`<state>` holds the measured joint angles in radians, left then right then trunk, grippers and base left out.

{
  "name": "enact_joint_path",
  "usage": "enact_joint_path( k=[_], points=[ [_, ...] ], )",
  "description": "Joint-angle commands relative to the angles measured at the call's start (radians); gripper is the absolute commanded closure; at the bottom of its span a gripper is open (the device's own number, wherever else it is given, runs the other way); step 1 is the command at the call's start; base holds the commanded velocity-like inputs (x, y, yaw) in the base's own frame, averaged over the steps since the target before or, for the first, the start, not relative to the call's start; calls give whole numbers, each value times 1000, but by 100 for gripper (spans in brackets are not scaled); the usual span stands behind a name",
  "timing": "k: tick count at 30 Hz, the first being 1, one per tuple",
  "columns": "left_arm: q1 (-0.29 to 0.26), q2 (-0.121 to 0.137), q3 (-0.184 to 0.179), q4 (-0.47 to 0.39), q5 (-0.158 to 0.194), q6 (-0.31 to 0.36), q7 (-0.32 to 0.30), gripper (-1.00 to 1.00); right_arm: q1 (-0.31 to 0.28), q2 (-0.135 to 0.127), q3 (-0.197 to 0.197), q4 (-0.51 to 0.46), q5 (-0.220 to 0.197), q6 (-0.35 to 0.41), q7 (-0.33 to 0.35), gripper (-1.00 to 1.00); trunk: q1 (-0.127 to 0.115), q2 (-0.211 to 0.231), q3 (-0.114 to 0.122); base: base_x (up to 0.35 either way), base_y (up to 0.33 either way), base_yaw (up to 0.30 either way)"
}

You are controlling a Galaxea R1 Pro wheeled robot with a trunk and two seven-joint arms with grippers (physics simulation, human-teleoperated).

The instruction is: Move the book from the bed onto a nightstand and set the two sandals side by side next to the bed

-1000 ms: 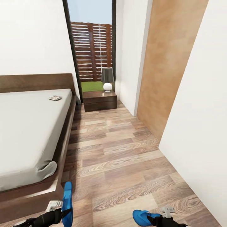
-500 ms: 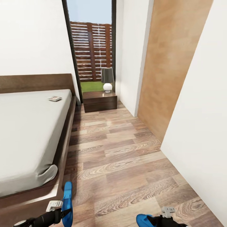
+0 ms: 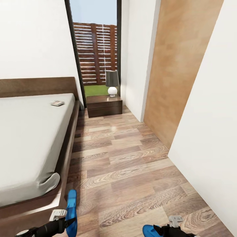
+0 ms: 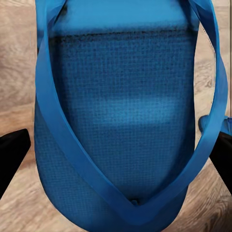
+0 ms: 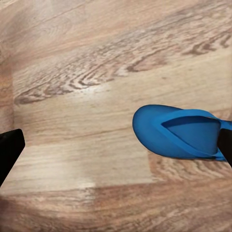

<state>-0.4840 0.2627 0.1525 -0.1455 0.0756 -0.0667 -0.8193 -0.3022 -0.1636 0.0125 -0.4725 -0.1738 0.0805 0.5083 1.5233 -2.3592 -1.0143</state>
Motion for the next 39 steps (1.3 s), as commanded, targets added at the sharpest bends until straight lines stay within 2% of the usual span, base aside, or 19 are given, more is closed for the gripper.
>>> enact_joint_path(
  k=[1, 3, 5, 8, 11, 12, 13, 14, 15, 18, 19, 25, 30, 32, 34, 35, 36, 38, 39],
  points=[
    [-1, -17, -4, -10, 5, -1, -3, 100, 0, -1, 1, -1, -10, 8, 3, -100, 0, 0, -1, 0, 0, 0],
    [-1, -37, -4, -42, 3, 7, -5, 100, 0, -1, 1, -1, -10, 8, 4, -100, 0, 0, -1, 0, 0, 0],
    [-1, -58, -5, -121, 2, 40, -7, 100, 0, -1, 1, -1, -10, 8, 4, -100, 0, 0, -1, 0, 0, 0],
    [-1, -81, -5, -275, 1, 159, -8, 100, 0, -1, 1, -1, -10, 8, 3, -100, 0, 0, -1, 0, 0, 0],
    [-1, -142, -7, -469, -3, 313, 0, 100, 0, -1, 1, -1, -10, 8, 3, -100, 0, 0, -1, 0, 0, 0],
    [-1, -154, -7, -496, -5, 330, 5, 100, 0, -1, 1, -1, -10, 8, 3, -100, 0, 0, -1, 0, 0, 0],
    [-1, -186, -8, -562, -17, 362, 34, 100, 0, -1, 1, -1, -11, 8, 4, -100, 0, 0, -1, 0, 0, 0],
    [-1, -204, -8, -593, -27, 373, 68, 100, 0, -1, 1, -1, -11, 8, 4, -100, 0, 0, -1, 0, 0, 0],
    [-1, -212, -8, -604, -32, 376, 89, 100, 0, -1, 1, -1, -10, 8, 4, -100, 0, 0, -1, 0, 0, 0],
    [-1, -249, -9, -631, -58, 356, 256, 100, 0, -1, 1, -1, -10, 8, 4, -100, 0, 0, -1, 0, 0, 0],
    [-1, -260, -8, -618, -63, 262, 325, 100, 0, 0, 1, -1, -11, 8, 5, -100, 0, 0, -1, 0, 0, 0],
    [-1, -259, -8, -595, -65, 243, 298, 100, -1, 0, 1, -5, -12, 7, 11, -100, 0, 0, -1, 0, 0, 0],
    [-1, -260, -8, -595, -65, 243, 295, 100, -2, 1, -3, -79, -13, 47, 4, -100, 0, 0, -1, 0, 0, 0],
    [-1, -260, -8, -595, -65, 243, 295, 100, -6, 3, -23, -92, -14, 99, -52, -100, 0, 0, -1, 0, 0, 0],
    [-1, -260, -8, -595, -65, 243, 295, 100, -12, 9, -65, -102, -31, 144, -188, -100, 0, 0, -1, 0, 0, 0],
    [-1, -260, -8, -595, -65, 243, 294, 100, -14, 22, -82, -106, -54, 155, -275, -100, 0, 0, -1, 0, 0, 0],
    [-1, -260, -8, -595, -64, 244, 294, 100, -15, 33, -87, -108, -71, 159, -321, -100, 0, 0, -1, 0, 0, 0],
    [-1, -260, -8, -596, -61, 245, 292, 100, -17, 99, -102, -118, -164, 165, -497, -100, 0, 0, -1, 0, 0, 0],
    [-1, -260, -8, -596, -60, 246, 292, 100, -17, 115, -104, -122, -190, 165, -539, -100, 0, 0, -1, 0, 0, 0]
  ],
)
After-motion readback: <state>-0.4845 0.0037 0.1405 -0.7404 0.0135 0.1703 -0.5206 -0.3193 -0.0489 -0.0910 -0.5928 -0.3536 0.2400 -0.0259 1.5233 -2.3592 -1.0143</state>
